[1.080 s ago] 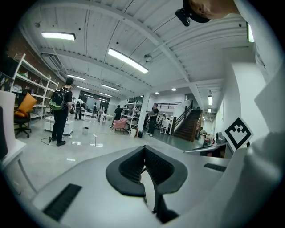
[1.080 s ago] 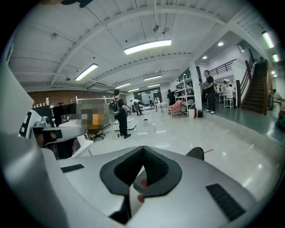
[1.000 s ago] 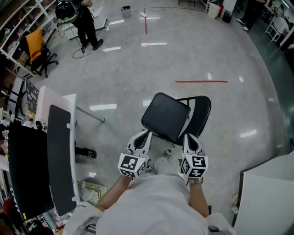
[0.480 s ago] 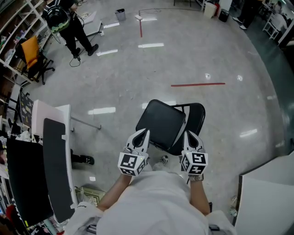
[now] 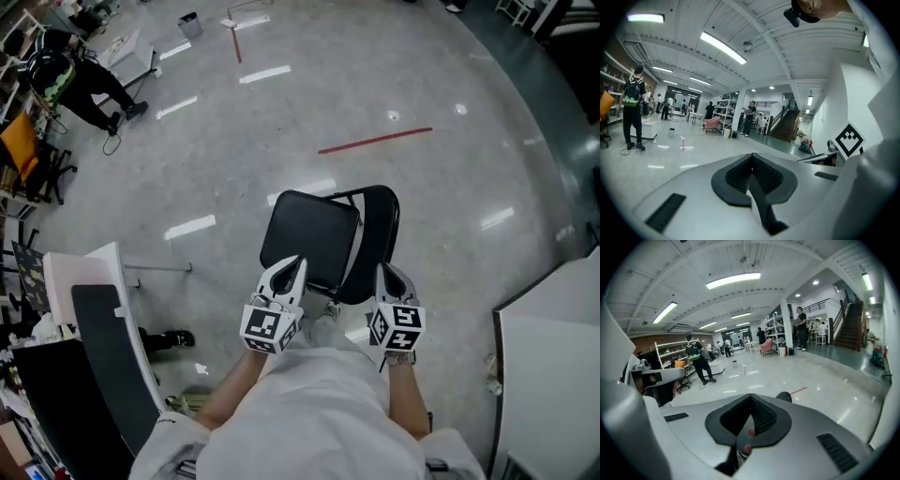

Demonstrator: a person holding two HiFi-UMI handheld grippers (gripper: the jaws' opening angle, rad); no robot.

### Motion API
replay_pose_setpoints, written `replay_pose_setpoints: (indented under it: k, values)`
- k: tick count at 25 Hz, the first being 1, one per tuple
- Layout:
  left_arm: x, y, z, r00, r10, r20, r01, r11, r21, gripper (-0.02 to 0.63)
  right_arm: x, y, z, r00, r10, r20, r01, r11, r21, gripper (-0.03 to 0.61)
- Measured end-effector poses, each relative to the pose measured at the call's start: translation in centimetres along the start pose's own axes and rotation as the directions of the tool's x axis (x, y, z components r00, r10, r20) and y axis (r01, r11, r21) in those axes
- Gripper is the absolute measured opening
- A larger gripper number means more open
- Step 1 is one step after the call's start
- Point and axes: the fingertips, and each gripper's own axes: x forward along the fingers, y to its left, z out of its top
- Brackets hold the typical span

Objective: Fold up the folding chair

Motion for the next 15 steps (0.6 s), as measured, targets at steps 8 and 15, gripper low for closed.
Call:
replay_pose_setpoints:
  k: [8, 15]
  values:
    - [3.5, 1.9, -1.9, 0.993, -0.101, -0.058, 0.101, 0.995, 0.009, 0.011, 2.9, -2.1, -3.2, 0.993, -0.086, -0.086, 0.095, 0.988, 0.118, 0.006]
    - [5.7, 4.1, -5.0, 0.981, -0.155, -0.120, 0.153, 0.988, -0.020, 0.012, 5.7, -3.8, -7.7, 0.973, -0.112, -0.202, 0.152, 0.968, 0.197, 0.006]
